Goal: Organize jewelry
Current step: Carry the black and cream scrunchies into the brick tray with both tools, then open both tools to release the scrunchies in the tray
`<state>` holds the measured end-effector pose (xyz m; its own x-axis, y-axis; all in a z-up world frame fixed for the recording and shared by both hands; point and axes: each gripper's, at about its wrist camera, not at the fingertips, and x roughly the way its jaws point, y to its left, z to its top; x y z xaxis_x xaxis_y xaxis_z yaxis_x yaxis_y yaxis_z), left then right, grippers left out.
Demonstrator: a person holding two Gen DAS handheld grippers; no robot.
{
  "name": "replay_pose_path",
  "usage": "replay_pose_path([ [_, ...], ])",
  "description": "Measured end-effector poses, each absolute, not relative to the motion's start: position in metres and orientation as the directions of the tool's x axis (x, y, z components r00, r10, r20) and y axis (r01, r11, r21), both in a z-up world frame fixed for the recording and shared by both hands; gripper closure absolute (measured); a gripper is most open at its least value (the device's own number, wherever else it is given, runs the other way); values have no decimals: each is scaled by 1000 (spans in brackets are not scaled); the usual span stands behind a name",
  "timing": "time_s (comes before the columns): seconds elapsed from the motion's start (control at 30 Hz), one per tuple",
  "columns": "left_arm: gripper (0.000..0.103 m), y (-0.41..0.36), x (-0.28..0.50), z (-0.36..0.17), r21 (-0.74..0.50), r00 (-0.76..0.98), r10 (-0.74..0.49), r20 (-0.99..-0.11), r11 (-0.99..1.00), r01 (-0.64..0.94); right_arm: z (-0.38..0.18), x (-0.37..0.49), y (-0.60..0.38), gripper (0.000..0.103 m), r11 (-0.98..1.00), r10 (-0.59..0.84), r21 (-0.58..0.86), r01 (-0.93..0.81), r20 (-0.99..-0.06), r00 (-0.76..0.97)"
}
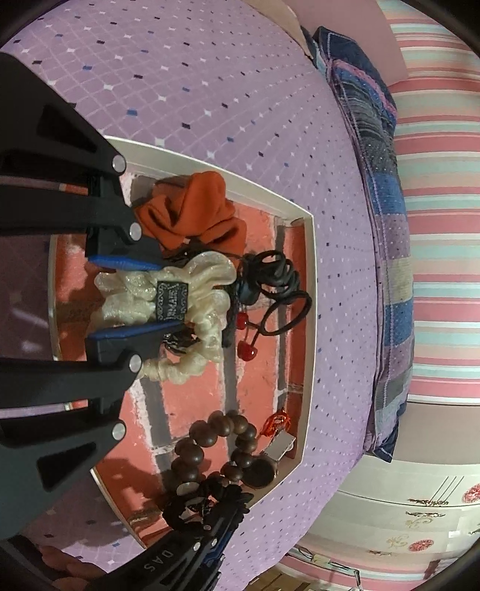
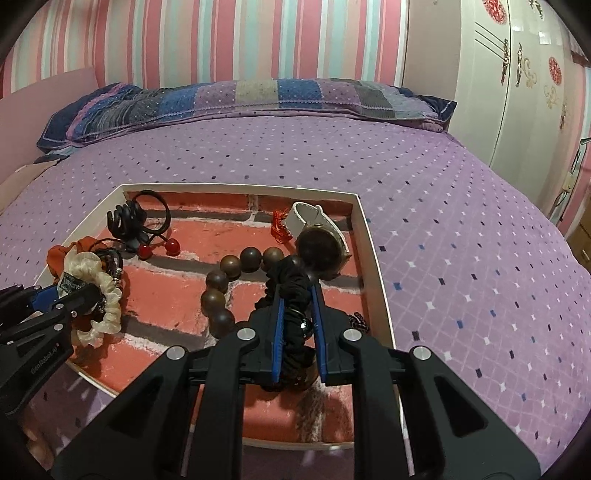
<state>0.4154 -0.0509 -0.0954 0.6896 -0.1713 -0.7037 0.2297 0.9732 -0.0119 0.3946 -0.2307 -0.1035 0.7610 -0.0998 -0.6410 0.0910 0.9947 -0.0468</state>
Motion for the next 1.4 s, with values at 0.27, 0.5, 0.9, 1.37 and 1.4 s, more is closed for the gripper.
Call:
replay_pose_path([
  [0.27,78,-48,419,-100,-22,685,-172,-708,975,223,-114,403,-239,88,995,-87,-17,102,-668,739],
  [0.5,78,-50,418,-100,-12,688,-166,-706,975,223,-118,406,-236,86,996,-86,-30,90,-681,727],
  [0.9,61,-49,409,-94,-17,697,-179,-694,973,232,-113,398,-242,65,996,-60,5,86,-669,741],
  [1.37,35,-35,385,-87,-38,693,-190,-696,973,228,-97,379,-256,18,993,-45,61,103,-604,796],
  [1.4,35,-34,383,-86,-40,693,-190,-696,973,227,-94,377,-258,18,992,-50,62,108,-596,802],
])
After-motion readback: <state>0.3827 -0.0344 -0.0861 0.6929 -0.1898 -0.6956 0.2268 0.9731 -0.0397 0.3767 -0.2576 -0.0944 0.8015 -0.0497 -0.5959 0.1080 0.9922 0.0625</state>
